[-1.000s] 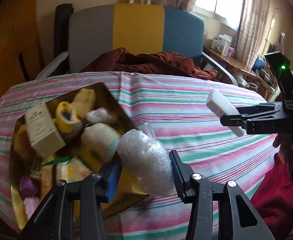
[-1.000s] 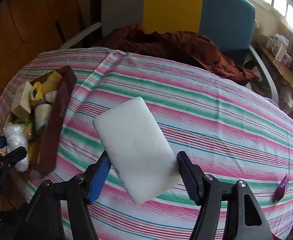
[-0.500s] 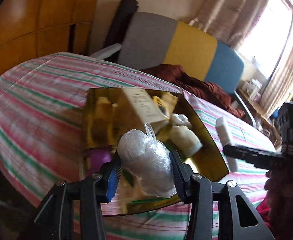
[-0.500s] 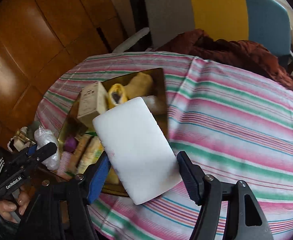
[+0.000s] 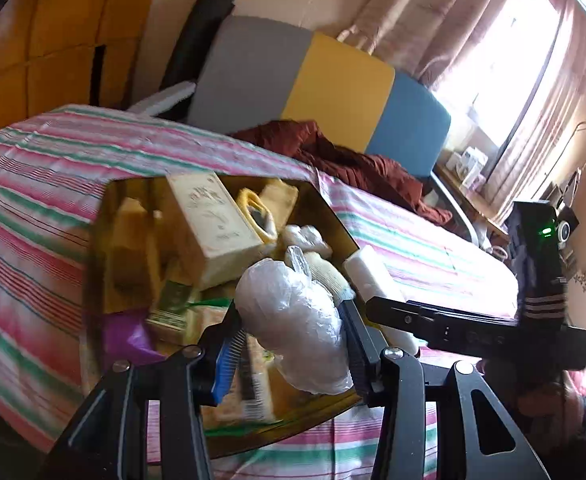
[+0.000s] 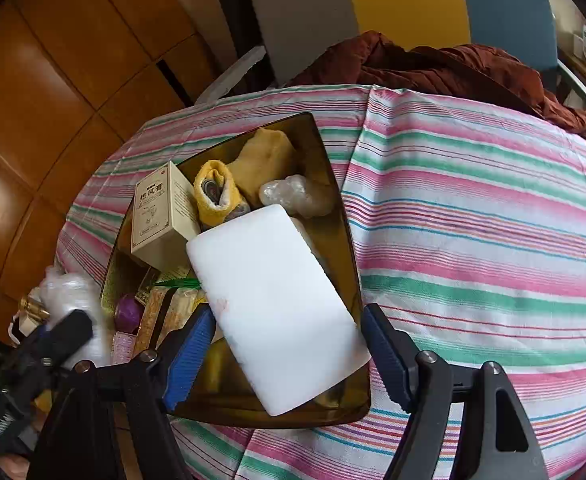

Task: Organize objects
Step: 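Carry the plastic bundle and white foam block into the gold tray and release both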

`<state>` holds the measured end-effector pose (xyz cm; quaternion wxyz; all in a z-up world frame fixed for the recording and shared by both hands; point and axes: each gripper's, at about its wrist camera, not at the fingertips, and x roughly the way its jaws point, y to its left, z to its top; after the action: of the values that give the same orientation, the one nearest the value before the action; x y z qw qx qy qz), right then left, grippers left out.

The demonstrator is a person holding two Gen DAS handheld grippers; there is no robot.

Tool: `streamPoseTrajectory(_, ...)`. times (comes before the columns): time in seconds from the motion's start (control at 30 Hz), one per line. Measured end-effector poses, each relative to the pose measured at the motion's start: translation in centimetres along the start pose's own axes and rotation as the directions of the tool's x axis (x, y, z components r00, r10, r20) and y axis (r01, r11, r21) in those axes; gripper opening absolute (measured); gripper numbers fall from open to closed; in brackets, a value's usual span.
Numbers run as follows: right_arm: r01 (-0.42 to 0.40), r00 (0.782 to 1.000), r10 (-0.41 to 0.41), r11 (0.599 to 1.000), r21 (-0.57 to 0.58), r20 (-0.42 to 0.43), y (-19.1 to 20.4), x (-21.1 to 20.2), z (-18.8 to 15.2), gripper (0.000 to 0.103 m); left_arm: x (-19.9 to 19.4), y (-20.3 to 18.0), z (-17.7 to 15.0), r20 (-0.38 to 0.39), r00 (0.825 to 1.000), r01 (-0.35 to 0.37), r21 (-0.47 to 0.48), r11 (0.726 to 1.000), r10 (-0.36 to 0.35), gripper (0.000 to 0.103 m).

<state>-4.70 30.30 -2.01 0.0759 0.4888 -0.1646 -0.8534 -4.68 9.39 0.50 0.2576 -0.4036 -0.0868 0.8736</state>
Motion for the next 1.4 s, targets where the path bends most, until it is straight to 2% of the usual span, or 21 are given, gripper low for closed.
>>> streamPoseTrajectory(0.2,-0.077,0.997,0.077,0.997,0.009,0.014,-0.1,-0.2,-0.3,0.083,1.7,-0.8,-0.2,-0.025,0.999,-0.021,0.013,1.000,0.021,0.047)
streamPoseTrajectory(0.4,-0.048,0.998,0.047,0.998,0.036,0.047,-0.7,-0.9,-0.6,0.084,3.6,-1.2,-0.4,-0.062,0.997,-0.039,0.033,0.999,0.041,0.048)
streamPoseTrajectory(0.47,-0.031,0.998,0.029,0.999,0.033,0.052,-0.9,-1.1,-0.8,0.084,4.0,-1.4,-0.4,-0.073,0.996,-0.040,0.039,0.998,0.043,0.052)
streamPoseTrajectory(0.53,-0.023,0.998,0.021,0.999,0.037,0.053,-1.1,-1.3,-1.0,0.084,4.2,-1.5,-0.4,-0.083,0.995,-0.050,0.032,0.998,0.053,0.063)
streamPoseTrajectory(0.63,-0.019,0.998,0.016,0.999,0.042,0.061,-1.3,-1.4,-1.1,0.084,3.6,-1.5,-0.7,-0.073,0.995,-0.067,0.042,0.997,0.070,0.070)
streamPoseTrajectory(0.87,0.004,0.998,-0.005,1.000,0.016,0.069,-0.8,-1.4,-1.7,0.084,1.2,-0.7,-1.7,-0.028,0.990,-0.136,0.047,0.990,0.138,0.073)
streamPoseTrajectory(1.17,0.091,0.990,-0.082,0.992,-0.082,0.116,1.9,-2.0,-2.5,0.084,-2.1,-0.2,-2.7,0.059,0.960,-0.278,0.063,0.958,0.275,0.084)
streamPoseTrajectory(1.4,0.204,0.969,-0.171,0.961,-0.185,0.180,4.5,-2.3,-3.8,0.084,-3.9,-0.2,-3.3,0.116,0.928,-0.362,0.051,0.931,0.354,0.096)
